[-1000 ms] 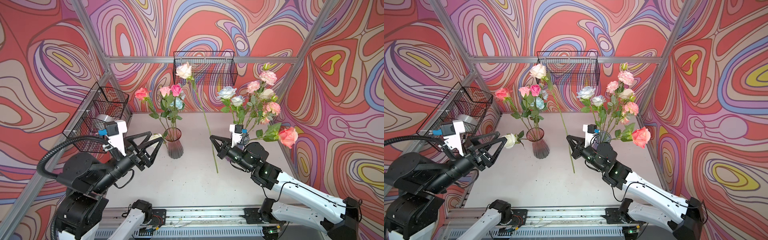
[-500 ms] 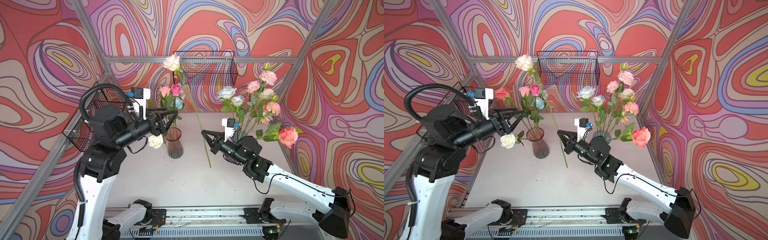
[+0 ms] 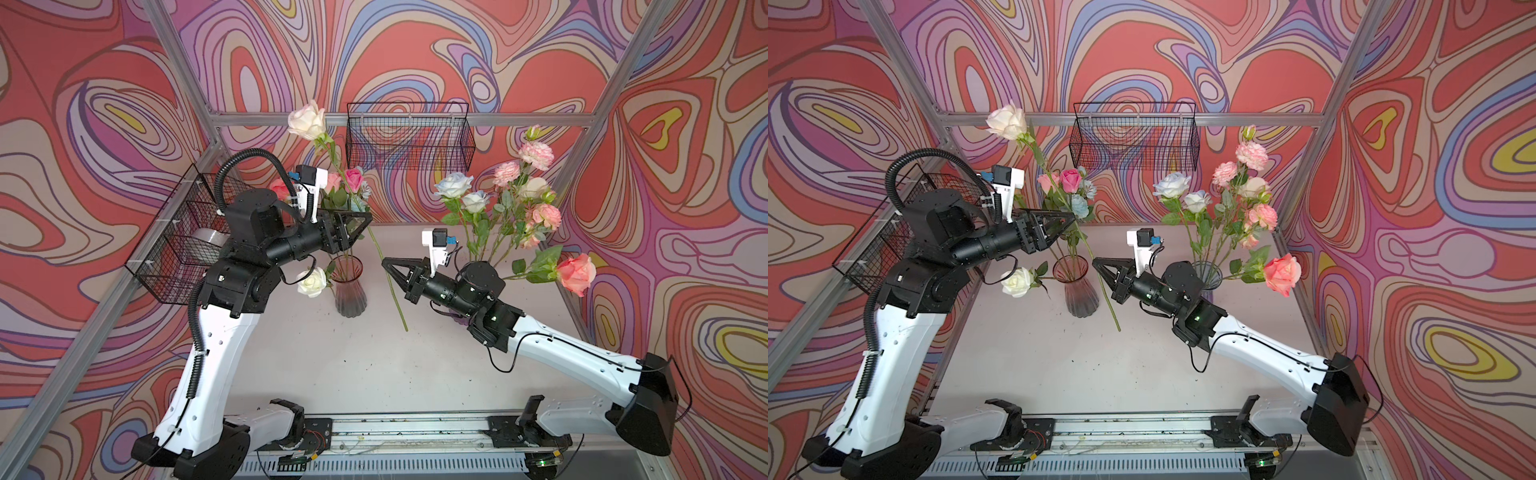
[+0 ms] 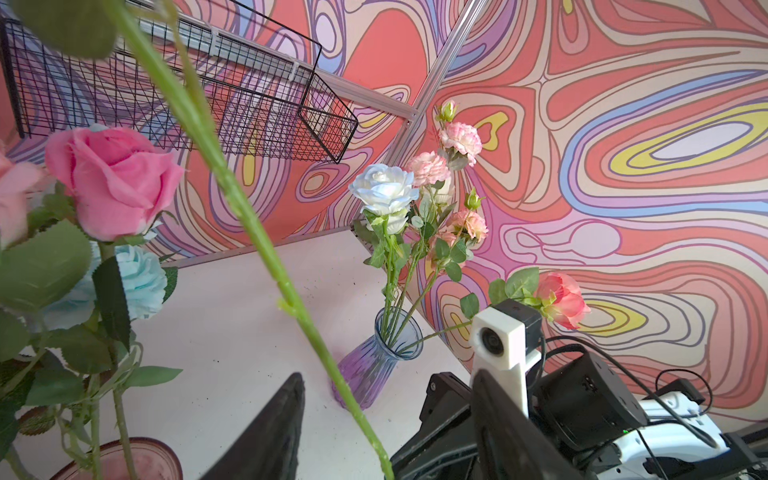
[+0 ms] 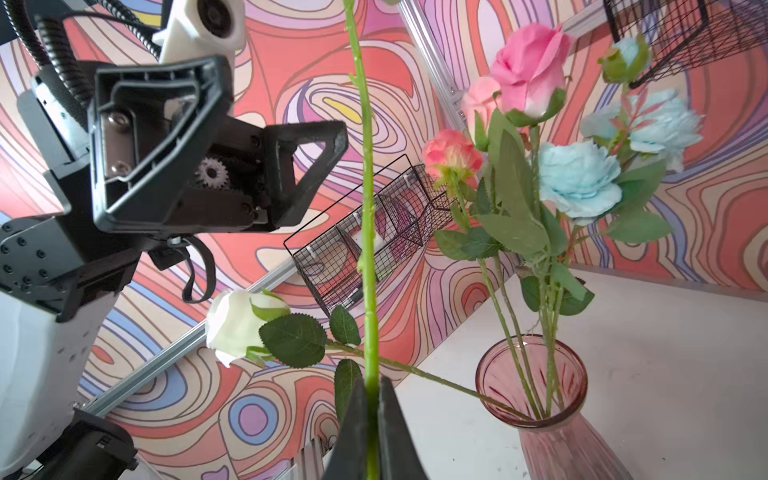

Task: Arrange the flowers into the vase
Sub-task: 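Hold the pale rose stem upright with both grippers beside the pink vase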

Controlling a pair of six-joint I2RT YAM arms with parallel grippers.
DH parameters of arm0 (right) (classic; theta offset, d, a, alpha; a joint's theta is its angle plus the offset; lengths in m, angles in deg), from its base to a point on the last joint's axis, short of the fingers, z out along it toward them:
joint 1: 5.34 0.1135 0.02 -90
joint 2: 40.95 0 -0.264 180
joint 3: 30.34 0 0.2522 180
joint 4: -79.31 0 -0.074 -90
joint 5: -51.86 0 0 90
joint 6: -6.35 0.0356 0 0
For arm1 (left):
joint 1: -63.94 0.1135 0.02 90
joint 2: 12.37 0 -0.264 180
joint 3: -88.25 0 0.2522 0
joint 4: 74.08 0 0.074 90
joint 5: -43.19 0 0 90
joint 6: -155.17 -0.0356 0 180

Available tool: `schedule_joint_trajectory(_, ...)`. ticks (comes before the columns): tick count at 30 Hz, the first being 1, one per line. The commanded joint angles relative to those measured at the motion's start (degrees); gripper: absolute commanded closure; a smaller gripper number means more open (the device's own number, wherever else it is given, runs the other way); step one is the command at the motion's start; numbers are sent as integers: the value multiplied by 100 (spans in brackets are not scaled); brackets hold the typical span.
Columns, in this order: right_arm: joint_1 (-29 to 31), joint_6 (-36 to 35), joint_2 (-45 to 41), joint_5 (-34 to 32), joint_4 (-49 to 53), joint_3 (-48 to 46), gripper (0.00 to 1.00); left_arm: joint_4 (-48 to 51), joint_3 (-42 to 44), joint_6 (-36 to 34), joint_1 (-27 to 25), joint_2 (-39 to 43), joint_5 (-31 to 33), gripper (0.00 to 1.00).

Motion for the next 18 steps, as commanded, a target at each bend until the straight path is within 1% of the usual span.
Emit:
schedule_joint_trajectory(1,45,31,59,242,-234,185,100,-244,56,65,-2,-34,-68,39)
schedule_joint_trajectory(4,81,56,87,242,-287,178,100,-365,159,123,2,5,87,44)
schedule_joint_trajectory(9,98,138,123,327,-434,160,100,-366,253,113,0,30,234,48)
schedule_joint_trajectory(11,110,141,119,322,-439,161,100,-295,276,74,-3,53,325,48)
schedule_joint_trajectory(14,111,125,89,209,-452,117,100,-212,344,18,4,117,443,40)
schedule_joint_trajectory(16,116,131,119,247,-468,146,100,-337,452,67,-3,151,461,36)
schedule_joint_trajectory(17,117,139,161,316,-469,185,100,-388,477,83,4,144,436,37)
schedule_joint_trajectory(18,129,152,195,379,-475,223,100,-429,481,100,2,117,392,40)
